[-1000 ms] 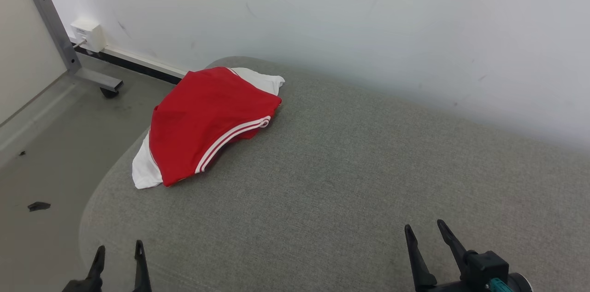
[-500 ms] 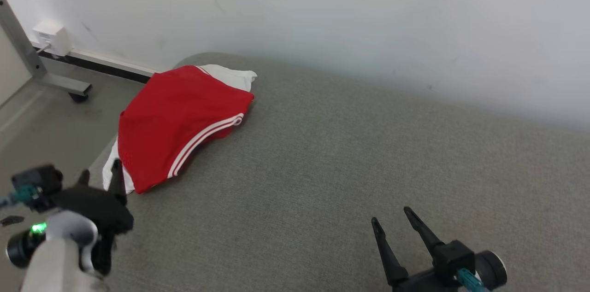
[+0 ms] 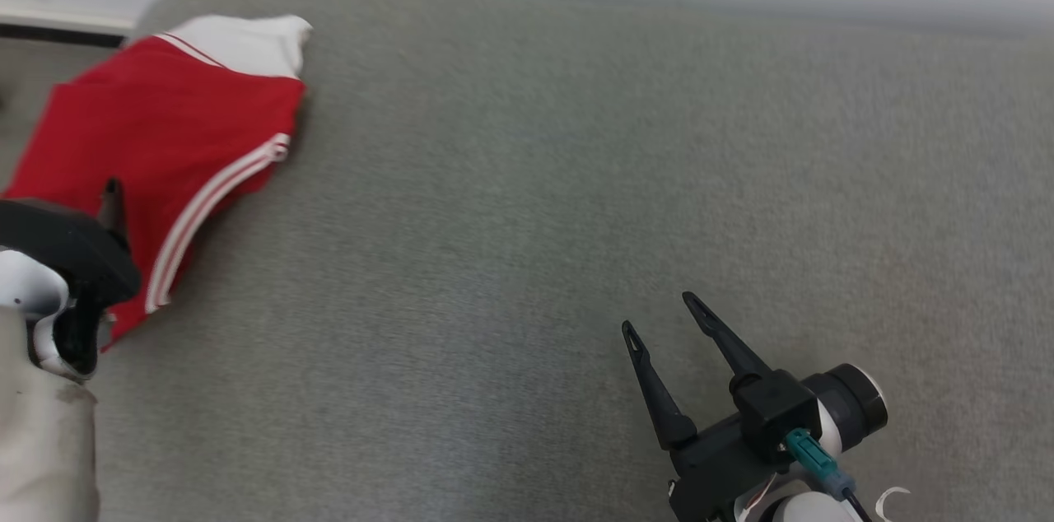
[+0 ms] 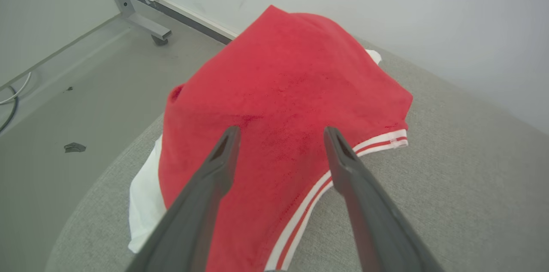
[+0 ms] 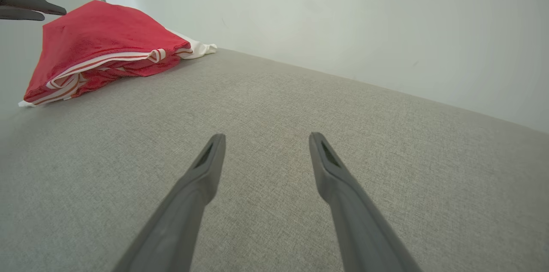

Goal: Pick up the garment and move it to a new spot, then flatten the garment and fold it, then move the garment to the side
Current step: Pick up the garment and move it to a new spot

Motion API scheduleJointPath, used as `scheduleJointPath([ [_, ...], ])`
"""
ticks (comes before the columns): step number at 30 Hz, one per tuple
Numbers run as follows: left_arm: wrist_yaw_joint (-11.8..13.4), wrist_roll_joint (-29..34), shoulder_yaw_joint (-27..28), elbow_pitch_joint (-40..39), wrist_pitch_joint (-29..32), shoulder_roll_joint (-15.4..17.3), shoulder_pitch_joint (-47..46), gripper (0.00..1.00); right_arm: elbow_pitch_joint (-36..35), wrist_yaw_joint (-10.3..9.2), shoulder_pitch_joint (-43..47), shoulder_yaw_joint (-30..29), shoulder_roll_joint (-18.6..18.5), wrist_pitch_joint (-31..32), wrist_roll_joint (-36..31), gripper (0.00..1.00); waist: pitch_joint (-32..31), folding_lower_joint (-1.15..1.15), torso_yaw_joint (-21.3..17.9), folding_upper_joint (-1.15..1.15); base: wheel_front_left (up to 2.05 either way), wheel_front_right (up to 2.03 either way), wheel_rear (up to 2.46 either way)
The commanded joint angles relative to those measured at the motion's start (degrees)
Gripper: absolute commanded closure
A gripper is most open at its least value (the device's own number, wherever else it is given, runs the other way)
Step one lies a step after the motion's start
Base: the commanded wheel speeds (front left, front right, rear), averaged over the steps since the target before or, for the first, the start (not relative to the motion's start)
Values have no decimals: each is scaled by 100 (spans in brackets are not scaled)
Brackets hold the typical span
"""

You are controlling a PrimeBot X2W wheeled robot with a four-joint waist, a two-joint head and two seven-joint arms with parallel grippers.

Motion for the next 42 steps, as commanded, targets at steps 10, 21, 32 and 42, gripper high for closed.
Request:
scheduleJointPath([
  [10, 578, 350, -162, 406, 63, 277, -136, 3, -145, -14, -8, 42, -22, 104, 46, 0, 957, -2, -844, -1, 0, 0, 0],
  [21, 619, 462, -269, 285, -128, 499, 55, 100, -126, -14, 185, -43, -46, 76, 103, 0, 620, -2, -804, -1, 0, 0, 0],
  [32, -77, 274, -443, -576, 271, 988, -328, 100, 365, -14, 253, 17, -11, -327, 655, 0, -384, -2, -838, -1, 0, 0, 0],
  [42, -343, -69, -1000, -1781, 1010, 712, -965, 100, 878, -14, 390, 46, -9, -633, 1209, 0, -1320, -2, -1341, -1, 0, 0, 0],
])
